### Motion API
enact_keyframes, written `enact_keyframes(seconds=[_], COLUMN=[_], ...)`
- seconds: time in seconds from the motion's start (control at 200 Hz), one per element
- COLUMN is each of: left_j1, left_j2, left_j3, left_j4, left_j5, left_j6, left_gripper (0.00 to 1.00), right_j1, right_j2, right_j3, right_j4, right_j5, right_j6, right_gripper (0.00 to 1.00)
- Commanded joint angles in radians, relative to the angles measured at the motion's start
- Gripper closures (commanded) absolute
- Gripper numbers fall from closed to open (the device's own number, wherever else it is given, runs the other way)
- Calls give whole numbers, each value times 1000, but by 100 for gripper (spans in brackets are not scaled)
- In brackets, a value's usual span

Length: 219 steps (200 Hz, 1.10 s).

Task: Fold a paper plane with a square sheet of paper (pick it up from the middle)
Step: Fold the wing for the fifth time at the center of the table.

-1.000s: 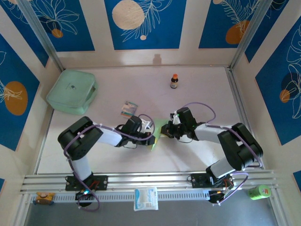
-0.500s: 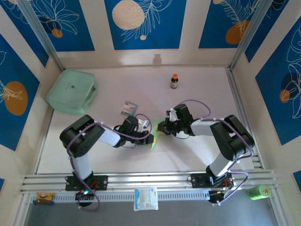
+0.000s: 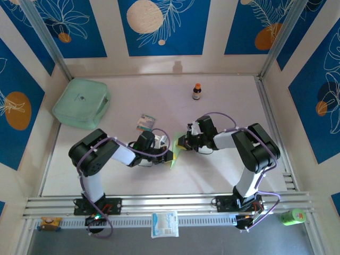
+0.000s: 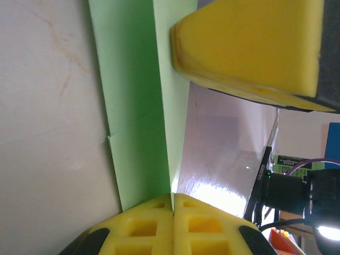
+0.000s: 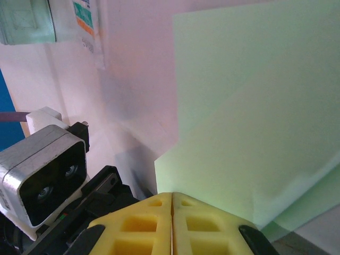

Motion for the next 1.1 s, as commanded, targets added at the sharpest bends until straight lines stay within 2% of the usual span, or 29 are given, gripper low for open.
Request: enact_keyframes(seconds=[0.0,0.655,0.865,1.09], left_j1=[30,41,40,35], left_j2=[44,74,69,7], left_j3=[-28,-14,-14,-15], left_j4=[-117,-166,-178,-179], left_j5=[-71,-72,-74,-7], left_j6=[-7,-20,-17,9], left_gripper=[100,100,100,85], right_j1=[-6,-17,-16,-16], right_j2=[17,87,107,107], right_j3=[25,39,50,46], right_j4=[7,1,-62,-129], right_j5=[-40,-37,3,54], right_j6=[-12,-7,-3,-7], right_gripper=[91,91,92,93])
